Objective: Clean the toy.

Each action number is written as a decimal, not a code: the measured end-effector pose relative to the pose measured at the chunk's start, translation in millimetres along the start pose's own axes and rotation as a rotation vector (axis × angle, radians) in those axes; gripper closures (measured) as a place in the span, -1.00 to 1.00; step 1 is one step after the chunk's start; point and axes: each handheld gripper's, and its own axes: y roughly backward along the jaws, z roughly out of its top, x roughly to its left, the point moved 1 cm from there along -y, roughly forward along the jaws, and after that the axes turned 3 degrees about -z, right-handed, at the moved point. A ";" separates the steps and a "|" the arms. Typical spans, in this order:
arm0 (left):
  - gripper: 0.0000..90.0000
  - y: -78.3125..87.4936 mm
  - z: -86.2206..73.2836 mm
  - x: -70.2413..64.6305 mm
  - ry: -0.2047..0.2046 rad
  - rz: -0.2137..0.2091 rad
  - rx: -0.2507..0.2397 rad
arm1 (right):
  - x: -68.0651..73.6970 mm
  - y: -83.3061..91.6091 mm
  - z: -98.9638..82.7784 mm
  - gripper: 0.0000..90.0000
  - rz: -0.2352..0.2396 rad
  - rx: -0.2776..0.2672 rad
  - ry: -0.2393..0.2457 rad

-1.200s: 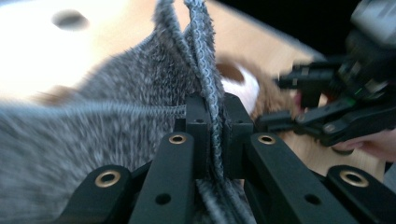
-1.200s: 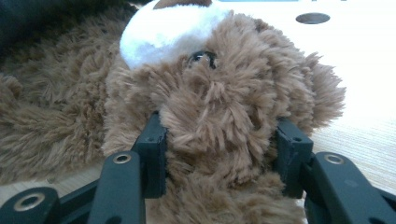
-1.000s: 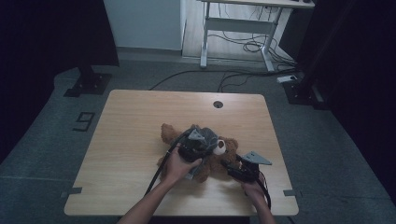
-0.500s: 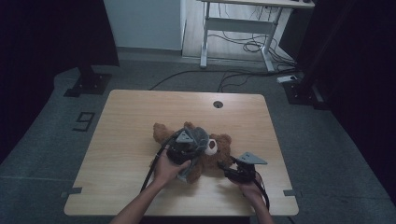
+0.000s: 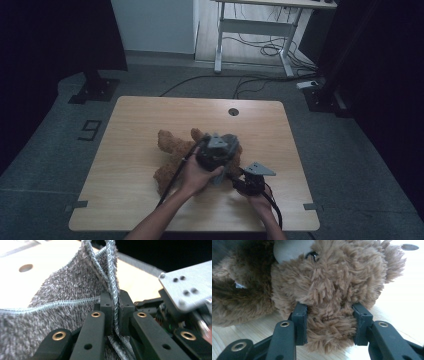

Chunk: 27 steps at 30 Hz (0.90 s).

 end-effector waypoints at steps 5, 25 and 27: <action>0.87 -45.5 -11.0 10.6 0.083 0.005 0.063 | -0.8 0.1 -0.8 0.26 -0.012 0.014 -0.013; 0.89 9.5 -28.2 34.9 0.141 -0.018 -0.038 | 1.5 -1.0 -2.8 0.30 -0.008 0.014 -0.029; 0.89 16.0 -29.4 37.3 0.138 -0.004 -0.046 | 1.1 -0.9 -2.8 0.30 -0.007 0.015 -0.029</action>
